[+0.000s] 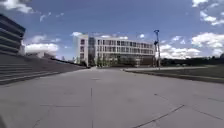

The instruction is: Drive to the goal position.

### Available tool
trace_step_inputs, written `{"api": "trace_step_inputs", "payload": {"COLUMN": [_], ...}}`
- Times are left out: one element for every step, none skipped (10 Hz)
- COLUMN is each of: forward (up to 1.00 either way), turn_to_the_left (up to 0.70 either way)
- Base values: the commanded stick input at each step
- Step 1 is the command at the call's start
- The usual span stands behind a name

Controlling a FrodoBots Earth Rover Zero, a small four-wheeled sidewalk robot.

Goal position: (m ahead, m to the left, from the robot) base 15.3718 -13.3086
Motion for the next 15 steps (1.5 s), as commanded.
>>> {"api": "trace_step_inputs", "payload": {"forward": [0.7, 0.7, 0.7, 0.7, 0.7, 0.7, 0.7, 0.7, 0.7, 0.7, 0.7, 0.7, 0.7, 0.7, 0.7], "turn_to_the_left": [0.35, 0.34, 0.34, 0.34, 0.21, 0.06, 0.01, 0.0, 0.0, 0.0, 0.0, 0.0, 0.0, 0.05, 0.13]}}
